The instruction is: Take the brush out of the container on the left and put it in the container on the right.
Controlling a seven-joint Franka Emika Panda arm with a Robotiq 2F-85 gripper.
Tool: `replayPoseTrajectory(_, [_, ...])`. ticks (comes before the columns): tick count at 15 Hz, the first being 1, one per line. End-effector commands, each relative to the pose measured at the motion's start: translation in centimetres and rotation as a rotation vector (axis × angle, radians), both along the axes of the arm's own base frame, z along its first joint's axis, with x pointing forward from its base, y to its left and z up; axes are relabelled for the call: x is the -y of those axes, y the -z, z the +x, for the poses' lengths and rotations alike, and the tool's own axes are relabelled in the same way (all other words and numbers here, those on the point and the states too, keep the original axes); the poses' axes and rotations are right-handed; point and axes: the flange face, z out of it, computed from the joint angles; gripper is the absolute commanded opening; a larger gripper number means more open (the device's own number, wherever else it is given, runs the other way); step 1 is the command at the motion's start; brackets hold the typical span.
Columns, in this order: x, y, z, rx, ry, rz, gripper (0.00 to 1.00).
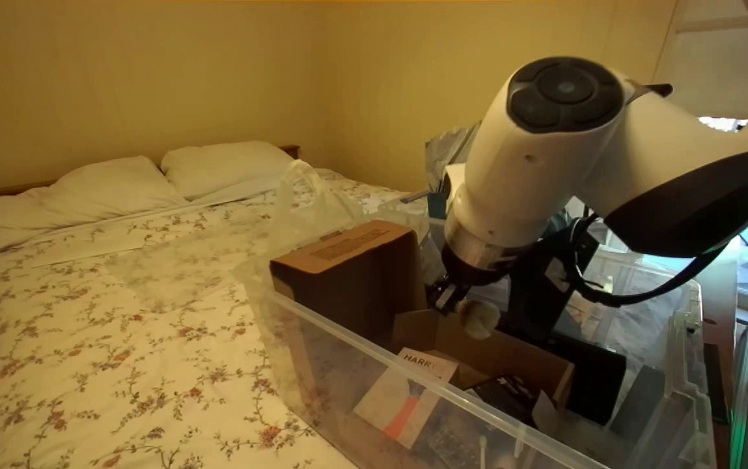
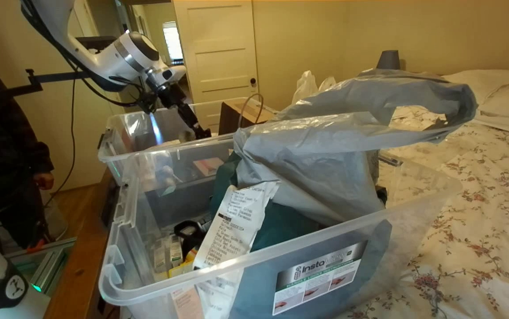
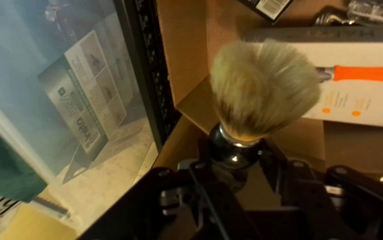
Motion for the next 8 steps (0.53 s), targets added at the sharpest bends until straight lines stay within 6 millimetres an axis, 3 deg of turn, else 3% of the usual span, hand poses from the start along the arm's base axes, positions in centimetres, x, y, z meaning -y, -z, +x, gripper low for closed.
replayPoseTrajectory(1, [-0.5, -3.3, -1.5, 0.164, 0.072, -0.002, 0.16])
replayPoseTrajectory(3, [-1.4, -2.7, -1.8, 0.056, -0.023, 0.056, 0.16])
replayPoseTrajectory(4, [-1.2, -3.0, -1.9, 0.088, 0.015, 0.017, 0.41])
replayPoseTrajectory(6, [-1.6, -2.9, -2.0, 0.077, -0.013, 0.036, 0.41])
replayPoseTrajectory(7, [-1.2, -3.5, -1.6, 0.098, -0.007, 0.049, 0.16])
replayPoseTrajectory(8, [0.3, -5.4, -0.7, 0.133, 0.062, 0.072, 0.16])
